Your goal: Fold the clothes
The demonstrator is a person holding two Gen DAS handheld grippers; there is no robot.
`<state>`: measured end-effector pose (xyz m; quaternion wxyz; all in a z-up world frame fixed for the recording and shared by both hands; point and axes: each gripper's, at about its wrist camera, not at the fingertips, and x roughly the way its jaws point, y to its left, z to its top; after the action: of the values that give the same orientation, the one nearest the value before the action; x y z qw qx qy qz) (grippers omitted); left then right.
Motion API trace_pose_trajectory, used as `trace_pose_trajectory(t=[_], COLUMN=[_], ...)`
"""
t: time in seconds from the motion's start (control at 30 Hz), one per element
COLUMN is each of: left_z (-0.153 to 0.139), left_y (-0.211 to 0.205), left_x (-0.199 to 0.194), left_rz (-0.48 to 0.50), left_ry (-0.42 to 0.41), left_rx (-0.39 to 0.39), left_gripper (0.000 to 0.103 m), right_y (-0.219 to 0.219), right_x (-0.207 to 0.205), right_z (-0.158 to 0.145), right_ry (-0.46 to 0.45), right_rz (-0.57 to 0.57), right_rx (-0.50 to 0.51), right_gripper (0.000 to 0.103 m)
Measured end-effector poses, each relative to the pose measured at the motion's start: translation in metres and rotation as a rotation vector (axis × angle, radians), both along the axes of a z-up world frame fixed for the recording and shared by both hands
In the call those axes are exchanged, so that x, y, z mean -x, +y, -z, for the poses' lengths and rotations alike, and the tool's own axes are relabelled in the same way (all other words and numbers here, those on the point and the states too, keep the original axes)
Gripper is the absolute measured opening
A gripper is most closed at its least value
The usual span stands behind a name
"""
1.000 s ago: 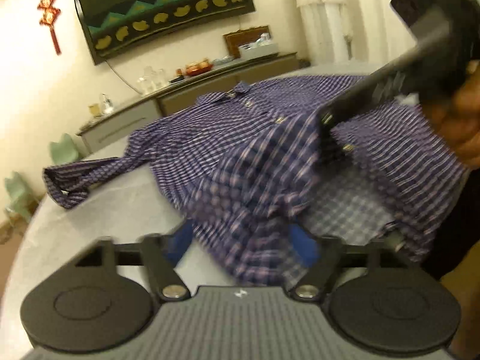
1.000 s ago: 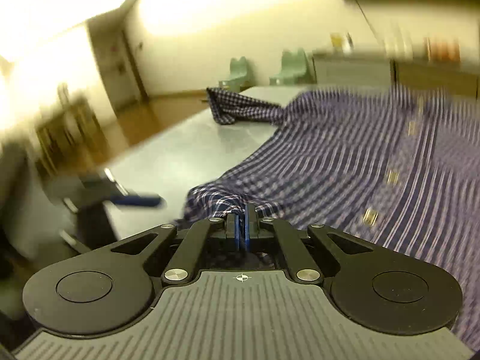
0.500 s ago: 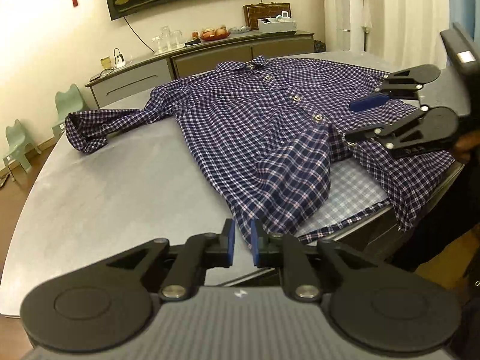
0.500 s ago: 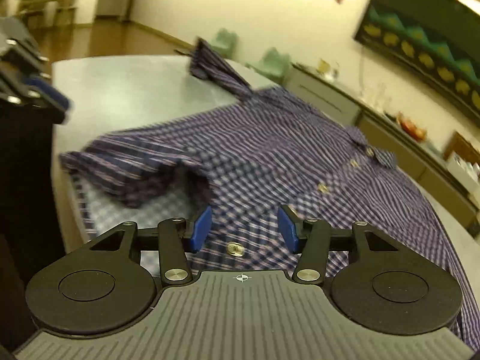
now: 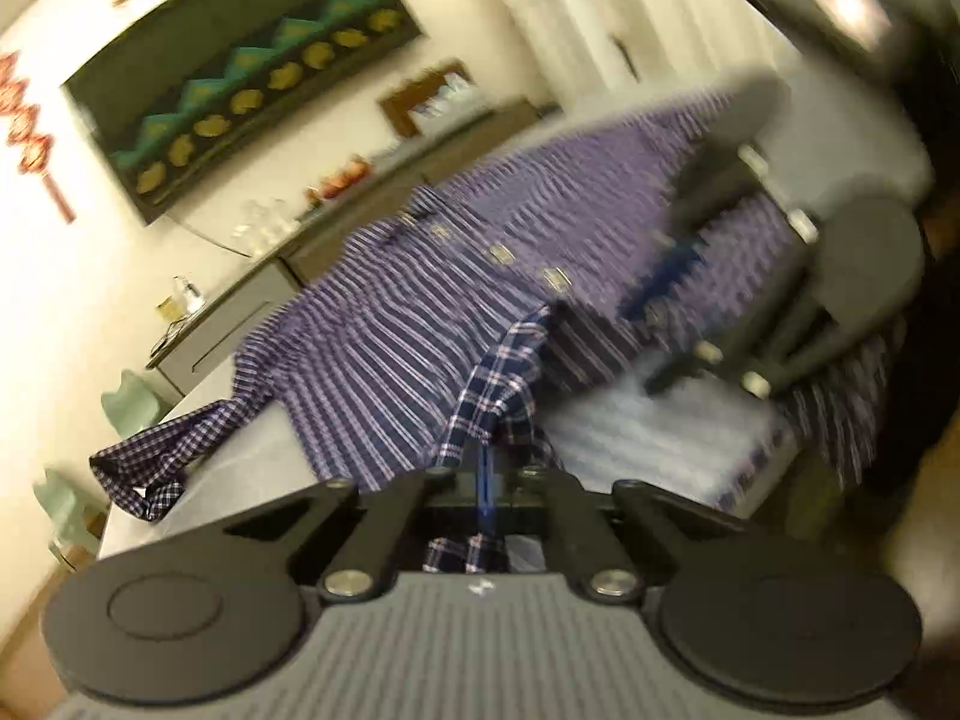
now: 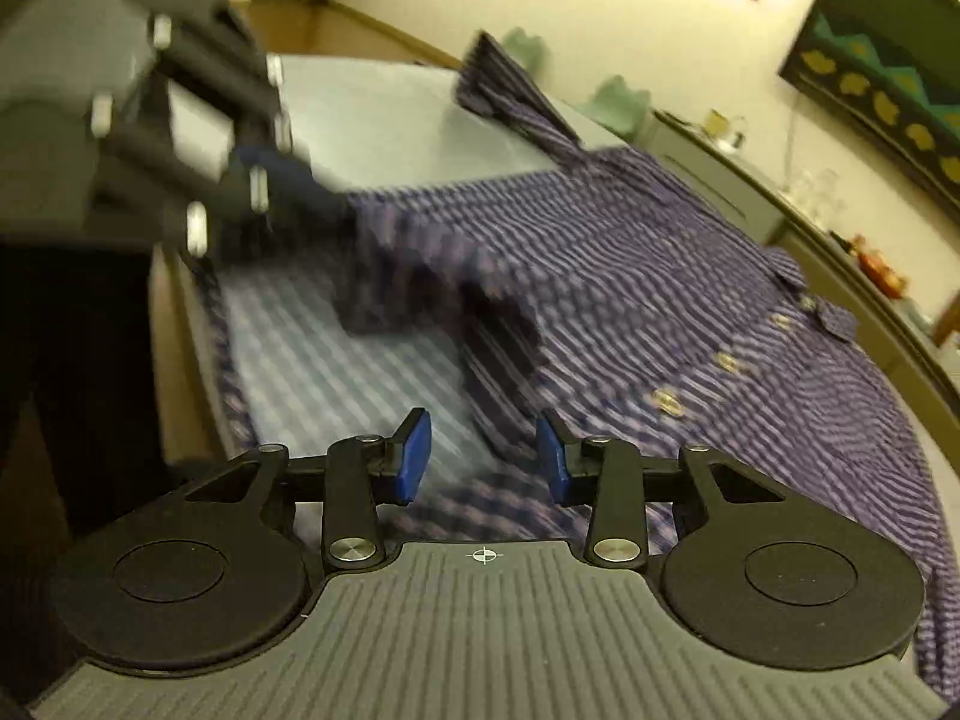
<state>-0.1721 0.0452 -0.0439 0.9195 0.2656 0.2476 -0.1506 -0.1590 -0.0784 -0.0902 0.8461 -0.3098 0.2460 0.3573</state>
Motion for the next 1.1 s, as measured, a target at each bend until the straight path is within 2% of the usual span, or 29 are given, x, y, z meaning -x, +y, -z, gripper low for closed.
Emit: trace_pose_trajectory(t=[0.07,0.13,0.23,0.27,0.3,0.37,0.47,0.53,0.6,0.77,0.8,0.83,0.87,0.9,0.97,1.07,1.1], left_z=[-0.021,-0.036,-0.043,-0.042,-0.04,-0.033,-0.018,-0.011,-0.009,-0.004,-0.004,-0.003,-0.003,-0.003,-0.006,-0.013,-0.014], left_y=[0.019,0.041,0.079,0.089,0.098,0.11,0.119,0.126,0.129,0.127,0.126,0.126,0.127,0.128,0.132,0.134,0.133], left_x=[-0.005,-0.014,-0.035,-0.041,-0.048,-0.059,-0.069,-0.071,-0.071,-0.074,-0.075,-0.076,-0.077,-0.077,-0.07,-0.055,-0.051], left_rz=[-0.028,-0.067,-0.131,-0.145,-0.149,-0.154,-0.194,-0.224,-0.229,-0.228,-0.234,-0.239,-0.245,-0.253,-0.264,-0.262,-0.255], left_ry=[0.058,0.161,0.308,0.348,0.396,0.487,0.587,0.617,0.629,0.65,0.647,0.643,0.635,0.621,0.584,0.532,0.526], left_rx=[0.185,0.422,0.742,0.82,0.887,0.99,1.109,1.171,1.207,1.249,1.24,1.231,1.217,1.198,1.14,1.022,0.982], left_gripper=[0.001,0.001,0.001,0.001,0.001,0.001,0.001,0.001,0.001,0.001,0.001,0.001,0.001,0.001,0.001,0.002,0.004], right_y=[-0.014,-0.024,-0.028,-0.027,-0.025,-0.017,0.007,0.032,0.053,0.094,0.094,0.095,0.095,0.09,0.071,0.031,0.017], right_x=[-0.004,-0.012,-0.024,-0.025,-0.021,-0.002,0.026,0.036,0.039,0.041,0.04,0.039,0.038,0.034,0.027,0.007,0.0], right_z=[-0.007,-0.011,-0.006,-0.004,-0.006,-0.016,-0.021,-0.011,0.0,0.025,0.025,0.024,0.023,0.016,-0.005,-0.023,-0.028], right_ry=[-0.024,-0.057,-0.148,-0.174,-0.183,-0.178,-0.165,-0.176,-0.192,-0.305,-0.312,-0.318,-0.323,-0.294,-0.207,-0.02,0.042], right_rz=[0.04,0.108,0.223,0.241,0.22,0.099,-0.085,-0.147,-0.157,-0.133,-0.12,-0.107,-0.093,-0.071,-0.044,-0.03,-0.028], right_rx=[0.003,0.018,0.095,0.113,0.089,-0.031,-0.145,-0.14,-0.112,0.011,0.024,0.037,0.05,0.035,-0.027,-0.147,-0.186], right_gripper=[0.04,0.04,0.04,0.04,0.04,0.04,0.052,0.065,0.069,0.067,0.059,0.037,0.023,0.003,0.004,0.005,0.009])
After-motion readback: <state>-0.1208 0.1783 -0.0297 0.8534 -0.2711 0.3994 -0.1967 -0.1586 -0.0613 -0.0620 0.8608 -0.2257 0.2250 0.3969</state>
